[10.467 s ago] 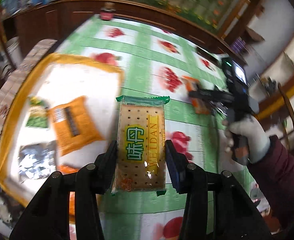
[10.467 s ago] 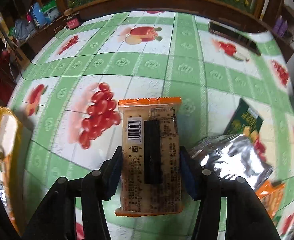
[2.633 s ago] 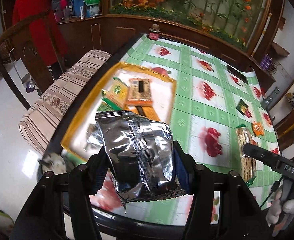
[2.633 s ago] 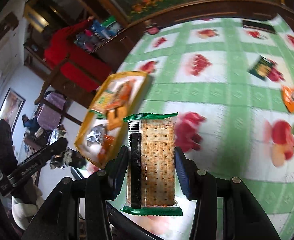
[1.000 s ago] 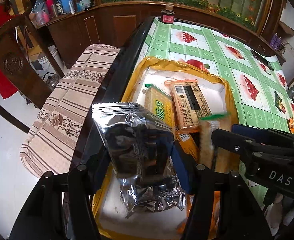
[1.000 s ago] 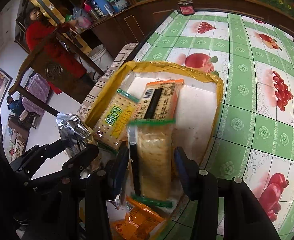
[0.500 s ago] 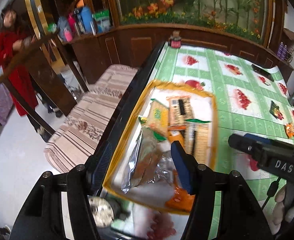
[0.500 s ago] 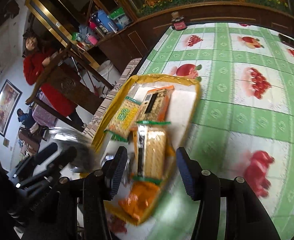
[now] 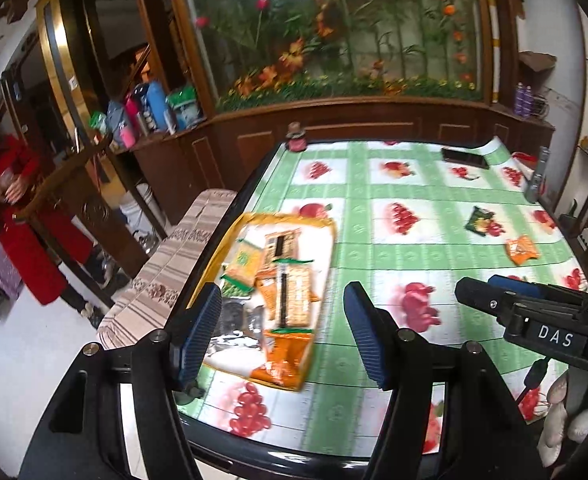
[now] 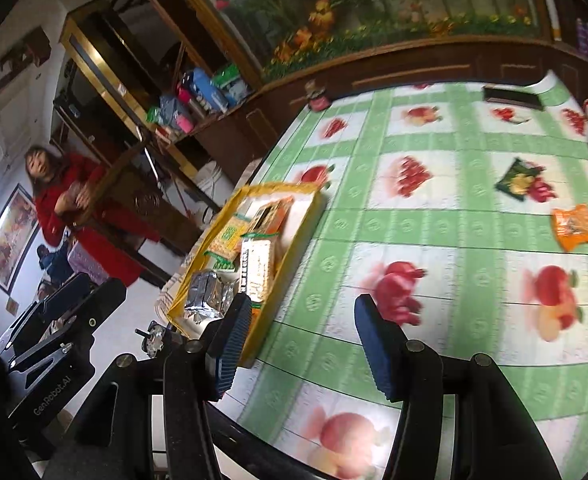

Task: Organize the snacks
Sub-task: 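Move both tools back toward the green bag and orange bag on the table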

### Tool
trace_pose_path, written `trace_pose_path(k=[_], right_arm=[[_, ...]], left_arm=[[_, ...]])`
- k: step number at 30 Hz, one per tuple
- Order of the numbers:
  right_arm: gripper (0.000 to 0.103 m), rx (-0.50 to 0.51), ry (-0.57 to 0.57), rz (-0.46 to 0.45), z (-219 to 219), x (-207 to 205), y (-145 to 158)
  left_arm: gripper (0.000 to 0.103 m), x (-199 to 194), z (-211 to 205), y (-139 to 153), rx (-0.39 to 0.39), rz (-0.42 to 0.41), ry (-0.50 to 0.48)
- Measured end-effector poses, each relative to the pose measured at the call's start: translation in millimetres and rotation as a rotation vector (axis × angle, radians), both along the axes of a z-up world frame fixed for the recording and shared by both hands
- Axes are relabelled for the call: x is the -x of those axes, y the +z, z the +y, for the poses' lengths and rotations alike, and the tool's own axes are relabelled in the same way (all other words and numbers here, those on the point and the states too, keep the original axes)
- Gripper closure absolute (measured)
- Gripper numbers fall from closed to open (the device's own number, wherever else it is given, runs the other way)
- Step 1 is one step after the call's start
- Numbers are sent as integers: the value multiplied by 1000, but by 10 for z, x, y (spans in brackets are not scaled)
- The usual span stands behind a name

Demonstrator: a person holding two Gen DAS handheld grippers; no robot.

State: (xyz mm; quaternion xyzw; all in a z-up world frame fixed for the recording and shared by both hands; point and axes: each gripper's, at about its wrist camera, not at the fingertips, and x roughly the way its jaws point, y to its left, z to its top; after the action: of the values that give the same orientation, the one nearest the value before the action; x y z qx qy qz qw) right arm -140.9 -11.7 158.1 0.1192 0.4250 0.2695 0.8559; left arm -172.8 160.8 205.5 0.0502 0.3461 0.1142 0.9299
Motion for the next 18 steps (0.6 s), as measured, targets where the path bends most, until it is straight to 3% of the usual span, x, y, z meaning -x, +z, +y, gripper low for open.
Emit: trace_pose_path(k=[8, 18], right_arm=[[44, -32, -66, -67, -539, 224, 255], [42, -51, -103, -114, -858, 322, 402]], left_arm=[[37, 174, -382, 236, -21, -66, -48], [37, 237, -625, 362, -46, -98, -74]])
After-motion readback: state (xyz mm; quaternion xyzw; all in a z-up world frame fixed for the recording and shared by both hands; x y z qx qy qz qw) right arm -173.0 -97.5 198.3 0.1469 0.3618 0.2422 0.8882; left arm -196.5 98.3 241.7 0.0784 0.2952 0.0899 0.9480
